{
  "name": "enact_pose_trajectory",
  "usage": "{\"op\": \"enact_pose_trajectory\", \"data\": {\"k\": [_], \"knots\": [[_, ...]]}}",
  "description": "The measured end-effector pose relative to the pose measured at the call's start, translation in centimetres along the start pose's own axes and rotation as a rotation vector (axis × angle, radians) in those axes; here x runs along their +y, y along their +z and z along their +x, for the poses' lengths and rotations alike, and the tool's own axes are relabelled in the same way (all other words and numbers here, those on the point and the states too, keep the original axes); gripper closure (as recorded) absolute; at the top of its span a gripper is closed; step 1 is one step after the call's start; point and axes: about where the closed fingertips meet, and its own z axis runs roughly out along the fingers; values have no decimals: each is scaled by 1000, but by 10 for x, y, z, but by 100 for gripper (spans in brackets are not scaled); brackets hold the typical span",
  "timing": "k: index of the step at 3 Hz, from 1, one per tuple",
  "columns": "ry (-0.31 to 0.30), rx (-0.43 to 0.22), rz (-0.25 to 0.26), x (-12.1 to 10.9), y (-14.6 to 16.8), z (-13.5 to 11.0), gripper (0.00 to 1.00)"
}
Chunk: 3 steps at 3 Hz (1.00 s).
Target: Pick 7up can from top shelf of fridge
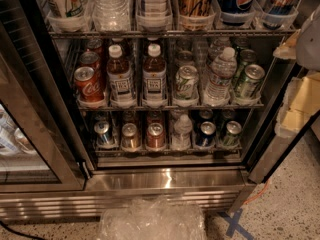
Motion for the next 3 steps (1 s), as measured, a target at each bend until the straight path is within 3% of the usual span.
{"op": "enact_pose_trajectory", "data": {"k": [1,2,3], "knots": [[0,0,0,0,0,0,0],[36,-80,-1,4,14,-25,0],[117,-271,-44,17,49,-76,0]]}}
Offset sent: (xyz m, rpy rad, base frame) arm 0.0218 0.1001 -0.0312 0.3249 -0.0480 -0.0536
